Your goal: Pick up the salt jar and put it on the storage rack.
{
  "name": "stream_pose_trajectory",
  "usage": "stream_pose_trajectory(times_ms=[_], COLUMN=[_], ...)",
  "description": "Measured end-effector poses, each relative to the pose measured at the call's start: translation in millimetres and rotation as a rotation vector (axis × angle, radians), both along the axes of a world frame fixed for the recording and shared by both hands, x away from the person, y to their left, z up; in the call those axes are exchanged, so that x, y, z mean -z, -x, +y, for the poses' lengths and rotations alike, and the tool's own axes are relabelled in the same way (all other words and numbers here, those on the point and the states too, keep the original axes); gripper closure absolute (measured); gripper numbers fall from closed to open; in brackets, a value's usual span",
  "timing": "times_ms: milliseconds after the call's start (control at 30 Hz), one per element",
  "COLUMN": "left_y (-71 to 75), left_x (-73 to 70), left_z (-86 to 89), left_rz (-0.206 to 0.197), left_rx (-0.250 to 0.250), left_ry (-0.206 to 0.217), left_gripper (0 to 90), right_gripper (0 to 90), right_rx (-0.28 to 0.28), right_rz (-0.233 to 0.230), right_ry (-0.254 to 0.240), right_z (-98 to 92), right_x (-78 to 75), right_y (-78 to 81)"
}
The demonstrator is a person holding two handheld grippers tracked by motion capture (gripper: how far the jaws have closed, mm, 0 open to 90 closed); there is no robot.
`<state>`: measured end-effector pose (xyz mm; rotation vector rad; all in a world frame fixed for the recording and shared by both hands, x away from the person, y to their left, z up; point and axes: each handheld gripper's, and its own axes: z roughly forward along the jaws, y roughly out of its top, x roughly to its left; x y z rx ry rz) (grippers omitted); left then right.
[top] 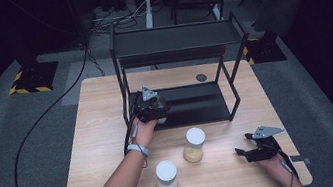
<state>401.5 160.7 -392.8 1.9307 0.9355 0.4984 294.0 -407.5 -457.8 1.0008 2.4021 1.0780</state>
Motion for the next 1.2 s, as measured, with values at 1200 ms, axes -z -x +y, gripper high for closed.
stream_pose_trajectory(times_ms=[1200], left_y=[91.0], left_x=[-75.1], left_z=[63.8], left_rz=[-0.058], left_rx=[0.057], left_ry=[0.022], left_gripper=[15.3], right_gripper=[19.5], right_rx=[-0.001], right_rz=[0.001], right_ry=[-0.001], right_z=[-0.1], right_x=[0.0], right_y=[-0.2])
